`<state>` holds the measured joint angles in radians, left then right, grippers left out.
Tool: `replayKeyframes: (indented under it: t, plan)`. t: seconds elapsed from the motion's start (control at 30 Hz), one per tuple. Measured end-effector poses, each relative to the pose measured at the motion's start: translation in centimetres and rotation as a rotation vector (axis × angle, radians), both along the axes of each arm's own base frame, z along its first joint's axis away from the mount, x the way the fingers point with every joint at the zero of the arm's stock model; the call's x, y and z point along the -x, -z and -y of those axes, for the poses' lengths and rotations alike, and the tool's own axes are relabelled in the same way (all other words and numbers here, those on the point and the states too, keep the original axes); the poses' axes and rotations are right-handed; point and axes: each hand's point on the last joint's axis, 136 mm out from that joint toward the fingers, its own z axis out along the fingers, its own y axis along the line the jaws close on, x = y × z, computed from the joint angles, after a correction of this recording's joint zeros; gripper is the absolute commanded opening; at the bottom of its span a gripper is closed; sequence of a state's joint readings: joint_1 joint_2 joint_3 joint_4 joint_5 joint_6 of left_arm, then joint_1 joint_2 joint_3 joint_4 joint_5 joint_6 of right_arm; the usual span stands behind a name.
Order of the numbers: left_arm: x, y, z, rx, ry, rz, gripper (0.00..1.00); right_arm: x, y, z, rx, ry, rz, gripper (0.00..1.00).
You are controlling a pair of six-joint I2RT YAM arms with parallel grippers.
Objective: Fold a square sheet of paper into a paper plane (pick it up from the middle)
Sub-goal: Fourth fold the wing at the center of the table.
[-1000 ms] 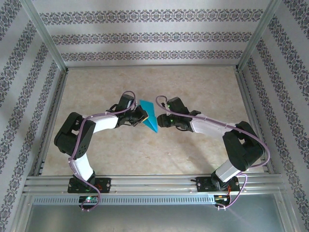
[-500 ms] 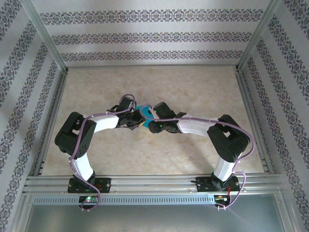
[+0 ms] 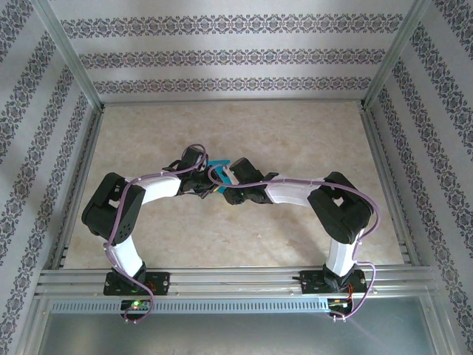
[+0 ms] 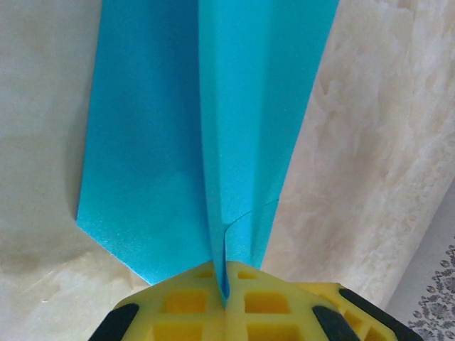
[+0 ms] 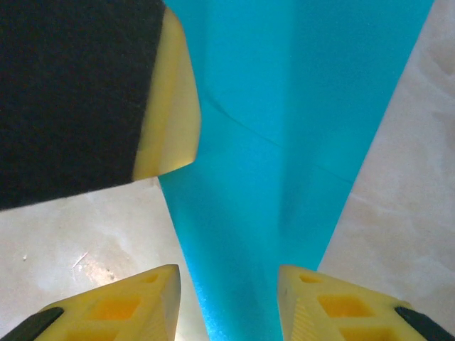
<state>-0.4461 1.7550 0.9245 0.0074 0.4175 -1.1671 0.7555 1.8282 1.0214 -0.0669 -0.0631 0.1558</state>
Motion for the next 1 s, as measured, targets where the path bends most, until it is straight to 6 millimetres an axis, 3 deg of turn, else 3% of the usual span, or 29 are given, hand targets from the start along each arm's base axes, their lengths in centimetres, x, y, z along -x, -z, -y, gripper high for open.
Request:
replayKeyframes:
  t: [0.7, 1.0]
  plan:
    - [0.0, -0.2, 0.0, 0.019, -0.028, -0.018, 0.02, -0.2, 0.7, -0.1, 0.035, -0.029, 0.051, 0.25]
    - [-0.2, -0.3, -0.3, 0.019, -0.035, -0.017, 0.16, 0.2, 1.4, 0.3, 0.043, -0.037, 0.057, 0.19]
